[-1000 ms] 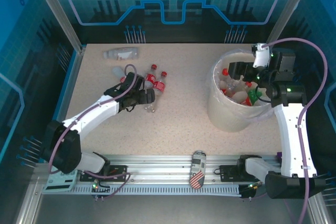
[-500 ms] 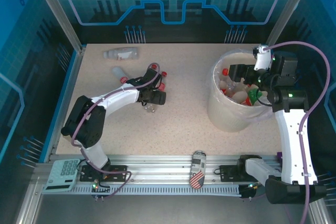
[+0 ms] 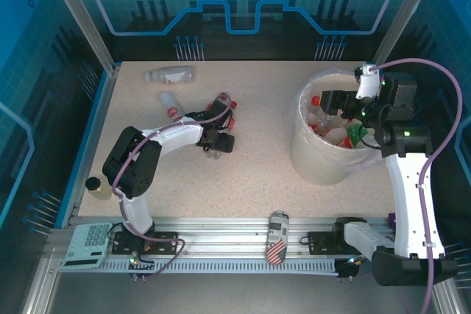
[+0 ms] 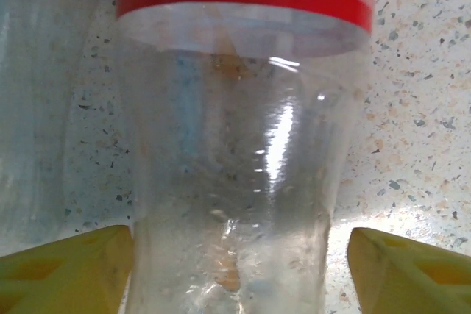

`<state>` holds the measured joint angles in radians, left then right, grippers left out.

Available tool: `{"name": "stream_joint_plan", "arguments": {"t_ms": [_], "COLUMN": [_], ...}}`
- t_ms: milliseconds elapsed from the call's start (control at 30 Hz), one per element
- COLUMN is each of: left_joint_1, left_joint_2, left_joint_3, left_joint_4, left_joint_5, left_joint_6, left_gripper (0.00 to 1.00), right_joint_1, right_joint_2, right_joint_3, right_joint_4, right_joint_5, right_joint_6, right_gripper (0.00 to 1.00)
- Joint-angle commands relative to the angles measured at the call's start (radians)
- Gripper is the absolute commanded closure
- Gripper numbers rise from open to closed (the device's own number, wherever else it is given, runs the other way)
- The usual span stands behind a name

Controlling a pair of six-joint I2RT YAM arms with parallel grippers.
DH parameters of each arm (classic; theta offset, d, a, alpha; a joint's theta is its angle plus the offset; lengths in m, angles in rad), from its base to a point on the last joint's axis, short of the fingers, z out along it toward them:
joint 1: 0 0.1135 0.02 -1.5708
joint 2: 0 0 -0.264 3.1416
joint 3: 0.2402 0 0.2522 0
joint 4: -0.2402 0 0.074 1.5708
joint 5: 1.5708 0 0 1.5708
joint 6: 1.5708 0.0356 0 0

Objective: Put the plastic bottles in the bin

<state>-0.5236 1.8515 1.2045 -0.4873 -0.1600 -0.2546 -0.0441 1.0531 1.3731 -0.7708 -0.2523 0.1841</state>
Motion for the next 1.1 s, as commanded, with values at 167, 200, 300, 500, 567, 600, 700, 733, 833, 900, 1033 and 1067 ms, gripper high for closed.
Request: {"name": "stream_joint_plan", "arguments": {"t_ms": [167, 200, 300, 500, 567, 600, 700, 733, 833, 900, 1033, 1067], "left_joint_1": [-0.042, -0.047, -0.061, -0.067, -0.069, -0.070, -0.073, -0.074, -0.075, -0.076, -0.097, -0.100], "left_joint_2": [-0.038, -0.052, -0.105, -0.239, -0.298, -0.328, -0.433, -0.462, -0.546, -0.584, -0.640, -0.654], "left_joint_3": [-0.007, -0.006, -0.015, -0.058, -0.093, -0.117, -0.208, -0.242, -0.337, -0.380, -0.450, -0.467], "left_joint_4": [0.064, 0.070, 0.112, 0.190, 0.234, 0.266, 0.394, 0.442, 0.571, 0.620, 0.702, 0.724], "left_joint_5": [0.033, 0.038, 0.067, 0.109, 0.127, 0.140, 0.185, 0.201, 0.231, 0.248, 0.252, 0.251], "left_joint_6": [0.031, 0.028, 0.019, -0.014, -0.023, -0.026, -0.039, -0.044, -0.070, -0.079, -0.081, -0.084], "left_gripper": [0.34, 0.35, 0.39, 0.46, 0.48, 0.49, 0.52, 0.53, 0.55, 0.55, 0.55, 0.55], "right_joint_1": [0.018, 0.018, 0.018, 0.020, 0.025, 0.032, 0.076, 0.097, 0.183, 0.245, 0.354, 0.381], "right_joint_2": [-0.024, -0.026, -0.034, -0.042, -0.038, -0.034, -0.022, -0.016, 0.020, 0.056, 0.143, 0.164], "right_joint_3": [0.005, 0.014, 0.042, 0.053, 0.058, 0.064, 0.085, 0.090, 0.115, 0.134, 0.155, 0.160], "right_joint_4": [-0.009, -0.020, -0.037, -0.010, 0.003, 0.009, 0.040, 0.052, 0.083, 0.102, 0.158, 0.173], "right_joint_5": [-0.016, -0.007, 0.009, -0.053, -0.084, -0.100, -0.125, -0.128, -0.111, -0.096, -0.093, -0.088], "right_joint_6": [0.016, 0.010, 0.002, 0.034, 0.048, 0.055, 0.074, 0.078, 0.081, 0.081, 0.099, 0.104], "right_gripper": [0.13, 0.13, 0.14, 0.14, 0.14, 0.14, 0.14, 0.14, 0.14, 0.14, 0.11, 0.10]}}
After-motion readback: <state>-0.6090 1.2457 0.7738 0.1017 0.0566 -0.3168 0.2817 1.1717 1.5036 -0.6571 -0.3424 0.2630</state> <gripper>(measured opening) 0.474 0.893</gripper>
